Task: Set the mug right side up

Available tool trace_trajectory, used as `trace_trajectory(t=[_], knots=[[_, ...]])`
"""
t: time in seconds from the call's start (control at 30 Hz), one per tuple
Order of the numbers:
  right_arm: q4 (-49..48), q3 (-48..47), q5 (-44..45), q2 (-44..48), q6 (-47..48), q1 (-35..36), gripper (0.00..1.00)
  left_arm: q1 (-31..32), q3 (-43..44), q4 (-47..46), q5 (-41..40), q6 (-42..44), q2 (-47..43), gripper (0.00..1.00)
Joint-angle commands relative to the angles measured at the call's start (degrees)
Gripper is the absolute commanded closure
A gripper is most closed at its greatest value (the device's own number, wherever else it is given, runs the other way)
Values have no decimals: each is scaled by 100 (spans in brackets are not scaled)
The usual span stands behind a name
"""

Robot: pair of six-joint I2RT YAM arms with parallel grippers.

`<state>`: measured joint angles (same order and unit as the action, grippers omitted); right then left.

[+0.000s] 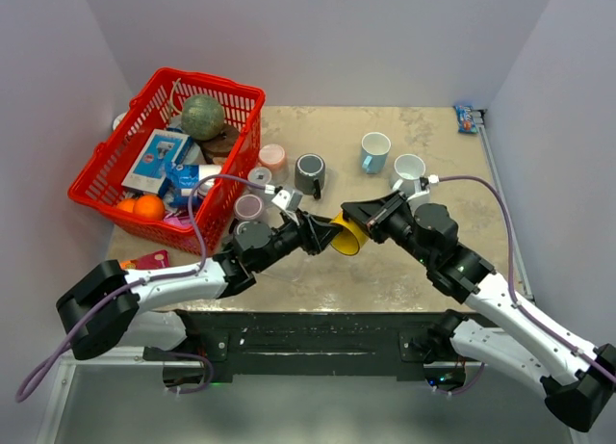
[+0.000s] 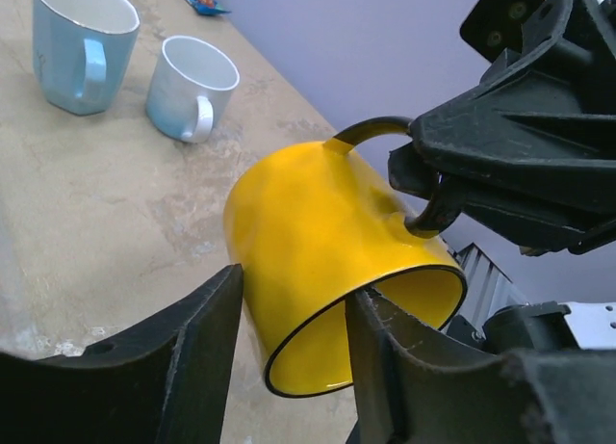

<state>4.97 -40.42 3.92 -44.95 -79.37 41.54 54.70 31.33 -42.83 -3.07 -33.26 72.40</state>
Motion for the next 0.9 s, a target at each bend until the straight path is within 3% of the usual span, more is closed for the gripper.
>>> trace_trajectory(t=[0.0, 0.17, 0.27, 0.3, 0.37, 0.47, 0.5, 0.57, 0.67, 0.7, 0.87], knots=[[-735, -45, -155, 223, -316, 3, 100, 15, 329, -297, -211, 135, 265, 65], [-271, 8, 46, 276, -176, 12, 100, 23, 593, 344, -430, 258, 432, 100], [229, 104, 231, 337, 9, 3, 100, 23, 926, 1108, -686, 407, 485, 100], [345, 140, 380, 355, 71, 3, 92, 32, 1075, 1493, -808, 477, 485, 100], [652, 289, 547, 451, 202, 12, 87, 32, 1217, 1952, -949, 530, 477, 100], [908, 473, 785, 557, 334, 12, 69, 41, 1445, 2717, -1152, 636, 459, 100], [953, 509, 829, 575, 370, 12, 55, 41, 1550, 3049, -1195, 714, 459, 100], [1136, 579, 952, 575, 544, 12, 39, 50, 1656, 3402, -1257, 759, 468, 100], [1278, 589, 1066, 540, 1401, 12, 24, 67, 1963, 4210, -1467, 786, 538, 100], [1383, 536, 1136, 540, 1633, 3, 22, 67, 2199, 4830, -1573, 698, 590, 100], [1621, -25, 973, 295, 3598, 12, 21, 76, 2685, 5899, -1583, 583, 679, 100]])
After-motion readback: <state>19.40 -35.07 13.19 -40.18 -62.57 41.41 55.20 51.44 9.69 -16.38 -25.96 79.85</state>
